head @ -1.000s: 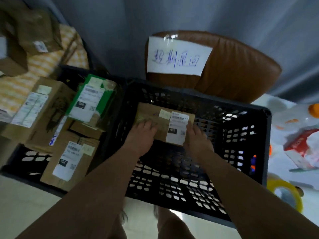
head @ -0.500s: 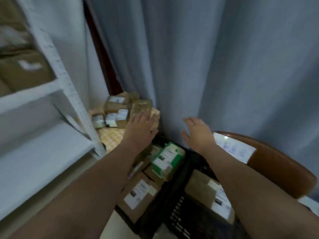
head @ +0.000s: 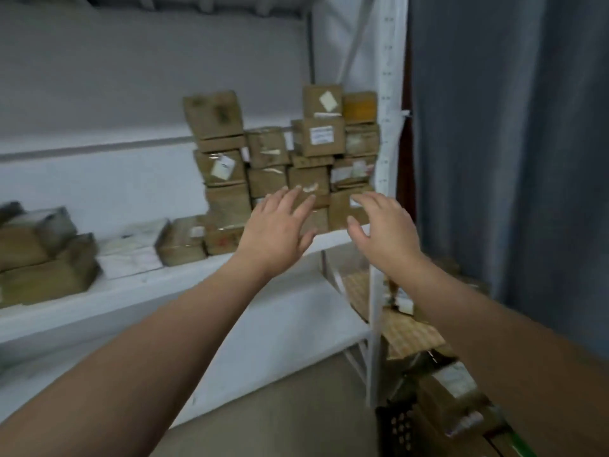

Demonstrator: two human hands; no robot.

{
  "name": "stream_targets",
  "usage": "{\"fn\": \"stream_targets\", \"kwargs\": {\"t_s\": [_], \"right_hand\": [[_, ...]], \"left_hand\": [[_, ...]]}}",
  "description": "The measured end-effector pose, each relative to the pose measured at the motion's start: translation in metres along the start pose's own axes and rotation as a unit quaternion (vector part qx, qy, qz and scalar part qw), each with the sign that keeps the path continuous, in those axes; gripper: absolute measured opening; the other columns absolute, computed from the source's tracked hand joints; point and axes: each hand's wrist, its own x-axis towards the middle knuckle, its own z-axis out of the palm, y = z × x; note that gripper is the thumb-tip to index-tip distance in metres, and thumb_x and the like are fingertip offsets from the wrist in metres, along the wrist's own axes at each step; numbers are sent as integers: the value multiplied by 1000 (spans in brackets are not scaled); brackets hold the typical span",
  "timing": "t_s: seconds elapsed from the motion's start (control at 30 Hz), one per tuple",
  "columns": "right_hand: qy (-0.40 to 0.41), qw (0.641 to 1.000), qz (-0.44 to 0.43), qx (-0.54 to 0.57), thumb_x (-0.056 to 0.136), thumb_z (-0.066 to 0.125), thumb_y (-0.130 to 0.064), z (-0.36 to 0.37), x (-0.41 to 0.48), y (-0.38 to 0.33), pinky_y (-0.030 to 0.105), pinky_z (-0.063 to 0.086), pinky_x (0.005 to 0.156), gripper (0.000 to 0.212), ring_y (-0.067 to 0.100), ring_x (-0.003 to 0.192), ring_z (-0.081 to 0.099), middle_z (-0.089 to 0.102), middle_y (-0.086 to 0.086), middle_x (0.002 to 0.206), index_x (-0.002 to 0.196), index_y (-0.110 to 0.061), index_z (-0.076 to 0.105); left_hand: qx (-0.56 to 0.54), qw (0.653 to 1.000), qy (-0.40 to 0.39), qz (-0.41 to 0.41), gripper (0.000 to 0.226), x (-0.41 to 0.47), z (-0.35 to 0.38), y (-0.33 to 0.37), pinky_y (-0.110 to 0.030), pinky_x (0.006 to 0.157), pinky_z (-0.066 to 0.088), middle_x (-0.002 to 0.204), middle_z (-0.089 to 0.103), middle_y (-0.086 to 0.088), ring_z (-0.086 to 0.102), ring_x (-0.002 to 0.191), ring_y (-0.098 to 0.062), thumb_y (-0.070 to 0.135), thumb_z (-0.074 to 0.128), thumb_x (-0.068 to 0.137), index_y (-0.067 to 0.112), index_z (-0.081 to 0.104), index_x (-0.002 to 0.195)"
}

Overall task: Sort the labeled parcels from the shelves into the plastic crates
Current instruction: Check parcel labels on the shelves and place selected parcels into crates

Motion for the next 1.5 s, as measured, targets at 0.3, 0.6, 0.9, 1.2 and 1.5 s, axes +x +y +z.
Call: {"fn": "stream_targets", "kwargs": {"t_s": [0.3,0.6,0.9,1.2,1.5], "right_hand": [[-17,989,-85,122,95,51,-23,82,46,-138,35,32,107,43,21,131,41,50,2,141,137,-15,51],[-103,974,-131,153,94,51,-20,173,82,-184,34,33,106,40,20,131,40,50,0,140,135,-16,52],[-173,952,-177,178,91,51,-16,279,122,-214,38,40,103,40,22,128,45,52,2,138,131,-13,55],[-209,952,-119,187,92,52,-17,351,147,-262,33,34,106,44,22,129,44,51,5,138,135,-10,51],[-223,958,6,181,96,50,-37,385,151,-305,33,42,86,40,24,107,55,63,7,113,127,-12,58]], "left_hand": [[34,994,11,-103,51,-81,-19,-149,-50,95,46,132,56,-19,54,119,-40,42,48,90,11,56,131],[15,983,-22,-181,44,-117,46,-225,-45,90,48,128,59,-15,55,117,-35,31,64,89,11,58,127],[16,960,-64,-271,43,-126,127,-304,-49,90,49,129,58,-20,56,115,-40,28,67,86,9,60,124],[69,947,-150,-277,79,-117,168,-395,-50,115,21,159,12,-17,17,144,-39,39,64,89,22,19,152],[29,965,-129,-225,47,-137,183,-433,-46,90,48,147,45,-4,43,127,-36,19,50,96,25,43,142]]}}
